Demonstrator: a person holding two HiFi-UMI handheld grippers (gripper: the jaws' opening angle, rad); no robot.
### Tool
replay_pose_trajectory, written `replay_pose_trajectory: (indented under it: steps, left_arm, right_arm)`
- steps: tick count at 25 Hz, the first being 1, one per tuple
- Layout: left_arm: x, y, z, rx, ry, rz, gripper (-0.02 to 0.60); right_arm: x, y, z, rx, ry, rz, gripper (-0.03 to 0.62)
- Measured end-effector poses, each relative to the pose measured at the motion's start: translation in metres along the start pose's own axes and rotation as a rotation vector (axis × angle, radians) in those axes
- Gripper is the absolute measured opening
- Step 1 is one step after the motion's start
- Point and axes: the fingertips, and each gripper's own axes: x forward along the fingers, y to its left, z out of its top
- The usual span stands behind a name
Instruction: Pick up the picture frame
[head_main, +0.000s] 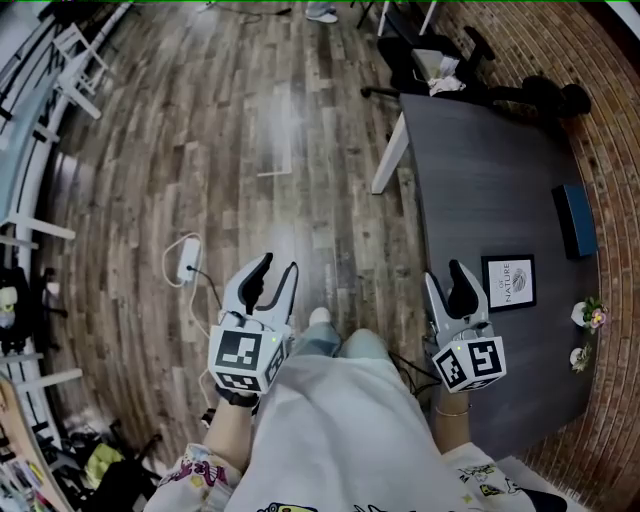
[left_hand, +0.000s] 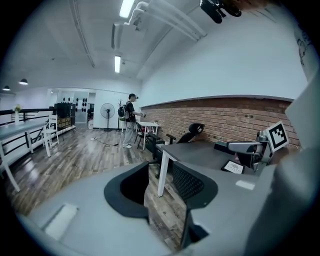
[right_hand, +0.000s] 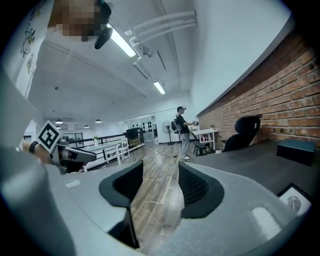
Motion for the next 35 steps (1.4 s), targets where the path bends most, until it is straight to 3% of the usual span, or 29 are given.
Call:
replay_pose_trajectory:
  steps: [9,18,27,35]
  left_arm:
    - [0.046,0.005,0.006,0.027,0.049,-0.070,0.167]
    - [0.159,-0.031,0.050,0.104,0.042,-0.229,0.172]
    - [0.266,-0.131,0.109,0.227,0.031,-0.480,0.173]
    - [0.309,-0.233,0.115,0.335,0.062,-0.726,0.173]
  right_arm:
    - [0.004,-0.037,-0.002,0.053,0.007,-0.139,0.242]
    - [0.000,-0.126,0.009,0.115,-0.042,-0.340,0.256]
    - [-0.050,-0.217,0.028,0.222,-0.164,-0.605,0.258]
    - [-0.109,-0.251,0.017,0.285,-0.232,-0.827,0.258]
